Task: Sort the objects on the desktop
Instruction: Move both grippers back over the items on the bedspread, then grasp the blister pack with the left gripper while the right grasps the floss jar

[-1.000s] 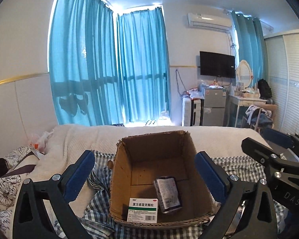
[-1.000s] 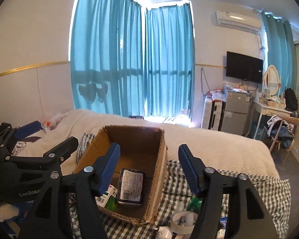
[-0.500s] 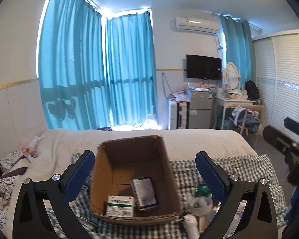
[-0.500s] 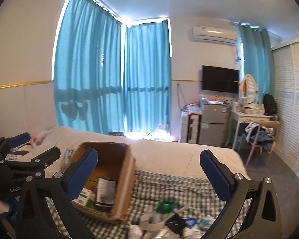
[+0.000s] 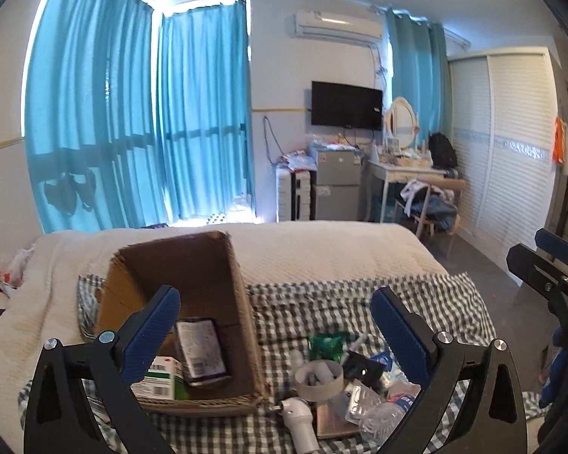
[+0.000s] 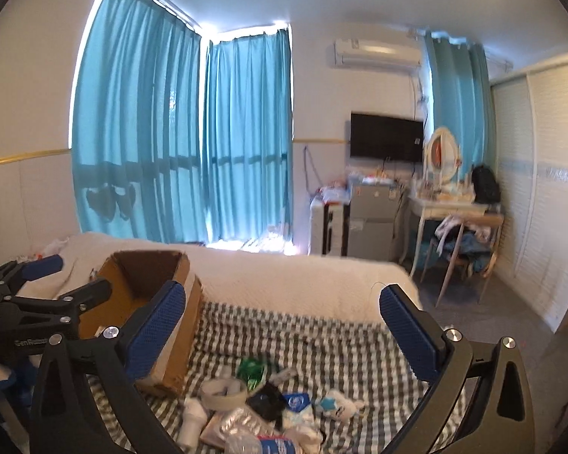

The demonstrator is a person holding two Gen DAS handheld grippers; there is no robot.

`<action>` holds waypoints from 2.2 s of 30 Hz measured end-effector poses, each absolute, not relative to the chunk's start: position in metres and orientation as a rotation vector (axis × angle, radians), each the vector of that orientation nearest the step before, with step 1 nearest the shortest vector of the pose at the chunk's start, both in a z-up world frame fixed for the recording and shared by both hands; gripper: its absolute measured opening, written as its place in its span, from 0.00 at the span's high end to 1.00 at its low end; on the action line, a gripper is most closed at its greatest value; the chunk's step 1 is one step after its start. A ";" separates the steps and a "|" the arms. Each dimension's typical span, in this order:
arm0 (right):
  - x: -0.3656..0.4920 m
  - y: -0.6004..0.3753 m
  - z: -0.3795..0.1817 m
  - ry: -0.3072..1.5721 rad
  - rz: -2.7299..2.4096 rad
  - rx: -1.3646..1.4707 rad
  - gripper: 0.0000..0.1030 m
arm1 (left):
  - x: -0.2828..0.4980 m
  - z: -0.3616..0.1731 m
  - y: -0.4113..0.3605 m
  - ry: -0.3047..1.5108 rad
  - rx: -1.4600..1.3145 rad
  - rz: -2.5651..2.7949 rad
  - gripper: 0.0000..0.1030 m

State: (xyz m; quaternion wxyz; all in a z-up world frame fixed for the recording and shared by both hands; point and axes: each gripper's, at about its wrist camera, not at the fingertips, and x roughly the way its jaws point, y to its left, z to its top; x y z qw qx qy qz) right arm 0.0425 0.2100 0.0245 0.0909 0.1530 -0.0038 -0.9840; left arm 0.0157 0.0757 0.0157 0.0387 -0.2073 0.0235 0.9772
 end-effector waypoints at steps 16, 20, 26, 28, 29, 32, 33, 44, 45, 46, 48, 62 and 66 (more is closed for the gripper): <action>0.009 0.218 -0.095 0.045 -2.696 0.994 0.00 | -0.011 -0.064 0.125 0.181 -0.899 2.779 0.00; 0.000 0.209 -0.128 0.053 -2.571 1.148 0.00 | -0.019 -0.086 0.134 0.227 -0.958 2.726 0.04; -0.008 0.204 -0.152 0.065 -2.457 1.268 0.00 | -0.032 -0.122 0.142 0.285 -1.067 2.657 0.15; -0.012 0.204 -0.160 0.068 -2.421 1.310 0.00 | -0.036 -0.131 0.143 0.286 -1.099 2.626 0.15; -0.015 0.204 -0.164 0.067 -2.410 1.327 0.00 | -0.038 -0.136 0.144 0.285 -1.114 2.611 0.15; -0.024 0.205 -0.178 0.039 -2.349 1.398 0.00 | -0.045 -0.148 0.144 0.265 -1.169 2.565 0.15; -0.027 0.205 -0.182 0.026 -2.330 1.420 0.00 | -0.049 -0.153 0.145 0.253 -1.188 2.544 0.15; -0.054 0.201 -0.219 -0.054 -2.134 1.598 0.00 | -0.071 -0.190 0.162 0.242 -1.309 2.368 0.37; -0.057 0.200 -0.224 -0.057 -2.120 1.607 0.00 | -0.073 -0.193 0.162 0.233 -1.317 2.352 0.44; -0.060 0.199 -0.228 -0.054 -2.105 1.622 0.00 | -0.075 -0.195 0.162 0.218 -1.331 2.330 0.52; -0.064 0.196 -0.233 -0.041 -2.086 1.642 0.00 | -0.076 -0.199 0.163 0.194 -1.335 2.298 0.60; -0.035 0.198 -0.209 0.052 -2.246 1.513 0.11 | -0.051 -0.179 0.158 0.177 -1.279 2.282 0.90; -0.017 0.202 -0.195 0.050 -2.327 1.462 0.11 | -0.038 -0.164 0.155 0.173 -1.229 2.305 0.93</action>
